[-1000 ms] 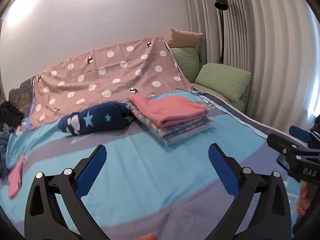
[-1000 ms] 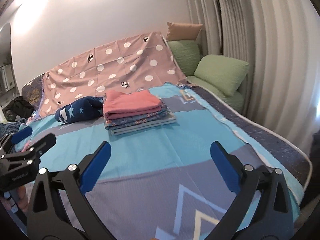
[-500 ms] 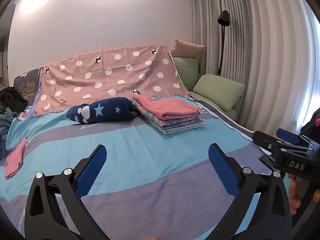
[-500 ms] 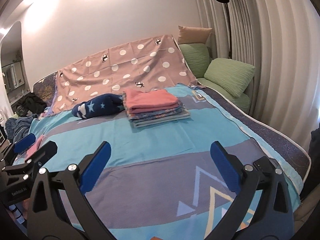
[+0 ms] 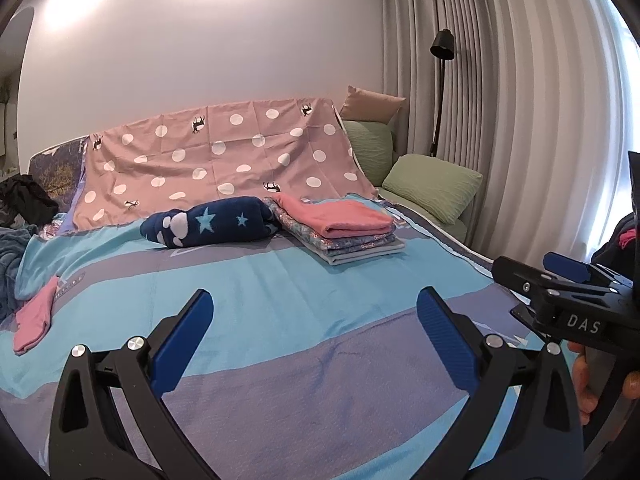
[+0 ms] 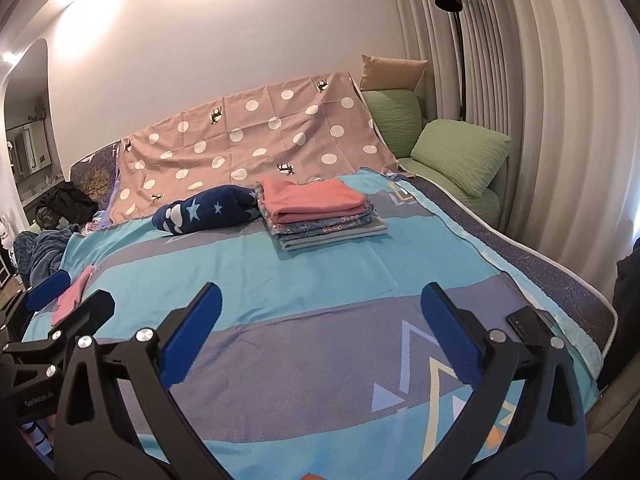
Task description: Fold small clothes
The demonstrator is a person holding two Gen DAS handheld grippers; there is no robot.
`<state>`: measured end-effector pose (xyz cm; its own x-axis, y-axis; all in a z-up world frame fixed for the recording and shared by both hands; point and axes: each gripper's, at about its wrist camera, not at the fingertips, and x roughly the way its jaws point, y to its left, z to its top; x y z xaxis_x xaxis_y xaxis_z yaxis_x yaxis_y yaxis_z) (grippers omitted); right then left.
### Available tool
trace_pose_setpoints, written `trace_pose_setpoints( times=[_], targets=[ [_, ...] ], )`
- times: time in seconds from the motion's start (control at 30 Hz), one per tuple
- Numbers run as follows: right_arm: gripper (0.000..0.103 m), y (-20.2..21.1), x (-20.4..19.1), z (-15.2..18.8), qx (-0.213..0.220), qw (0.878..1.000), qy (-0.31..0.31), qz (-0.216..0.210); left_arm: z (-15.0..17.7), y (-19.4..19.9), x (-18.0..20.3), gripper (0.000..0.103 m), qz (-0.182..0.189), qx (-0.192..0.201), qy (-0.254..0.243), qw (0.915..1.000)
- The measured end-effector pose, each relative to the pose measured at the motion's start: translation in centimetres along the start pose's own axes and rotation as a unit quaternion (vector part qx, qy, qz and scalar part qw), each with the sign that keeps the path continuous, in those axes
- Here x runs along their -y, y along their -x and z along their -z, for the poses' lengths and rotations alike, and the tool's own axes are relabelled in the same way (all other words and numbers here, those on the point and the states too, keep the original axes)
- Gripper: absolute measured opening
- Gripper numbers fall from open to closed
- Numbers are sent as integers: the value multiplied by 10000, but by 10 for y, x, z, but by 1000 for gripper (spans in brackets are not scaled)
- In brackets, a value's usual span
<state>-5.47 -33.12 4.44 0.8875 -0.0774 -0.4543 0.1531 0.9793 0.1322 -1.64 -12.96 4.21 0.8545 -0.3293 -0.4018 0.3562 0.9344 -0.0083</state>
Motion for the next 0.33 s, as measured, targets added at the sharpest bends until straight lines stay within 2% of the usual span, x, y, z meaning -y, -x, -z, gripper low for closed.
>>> trace_pose_setpoints(
  times=[0.33],
  targets=[
    [101, 6, -8, 5, -28, 10000, 2, -73, 2, 11, -5, 102, -130, -27, -75, 9999]
  ],
)
